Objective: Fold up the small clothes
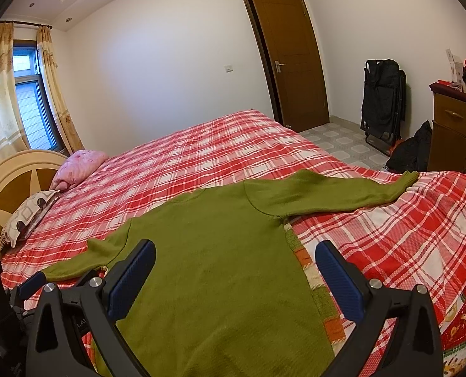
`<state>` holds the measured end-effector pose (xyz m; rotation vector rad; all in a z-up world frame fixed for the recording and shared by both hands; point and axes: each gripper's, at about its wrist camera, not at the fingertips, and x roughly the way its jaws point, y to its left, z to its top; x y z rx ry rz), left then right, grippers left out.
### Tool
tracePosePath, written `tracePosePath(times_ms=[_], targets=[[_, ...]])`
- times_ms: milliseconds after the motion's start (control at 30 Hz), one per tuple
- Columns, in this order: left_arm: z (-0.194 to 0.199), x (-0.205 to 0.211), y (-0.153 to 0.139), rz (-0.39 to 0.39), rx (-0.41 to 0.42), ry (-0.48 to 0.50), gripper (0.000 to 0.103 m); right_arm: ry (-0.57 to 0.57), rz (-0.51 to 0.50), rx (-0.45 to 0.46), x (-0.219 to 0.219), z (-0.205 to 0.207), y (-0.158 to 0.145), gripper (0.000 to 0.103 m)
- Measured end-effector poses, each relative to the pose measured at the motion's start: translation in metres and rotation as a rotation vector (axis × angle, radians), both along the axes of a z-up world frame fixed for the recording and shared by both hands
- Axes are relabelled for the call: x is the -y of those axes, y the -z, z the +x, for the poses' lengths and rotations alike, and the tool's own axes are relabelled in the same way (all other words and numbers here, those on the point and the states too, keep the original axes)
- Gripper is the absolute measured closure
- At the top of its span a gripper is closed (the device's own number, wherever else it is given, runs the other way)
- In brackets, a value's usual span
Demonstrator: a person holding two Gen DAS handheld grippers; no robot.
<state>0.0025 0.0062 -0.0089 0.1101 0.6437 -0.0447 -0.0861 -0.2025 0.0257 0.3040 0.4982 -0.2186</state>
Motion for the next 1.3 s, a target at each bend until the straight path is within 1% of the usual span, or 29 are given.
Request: tracePosePath(times_ms=[833,1000,1167,1300], targets=[[0.001,0.005,0.005,-0.010,-0.012,-0.002,0.000,-0.004,0.000,-0.017,0.001,0.004,0.003,0.001],[0.002,0.003,0.004,-0.042,-0.026,0.005,0.000,-0.002,-0.004,-0.017,0.001,0.004,0.004,0.001],[0.003,-0.003,0.004,-0.120,-0.061,0.028,0.000,0.000,-0.005,-0.017,0.000,0.004,0.003,0.001],[0.005,-0.005,0.004,-0.132,-0.062,0.018,0.000,-0.002,-0.007,-0.020,-0.001,0.004,0.003,0.001]])
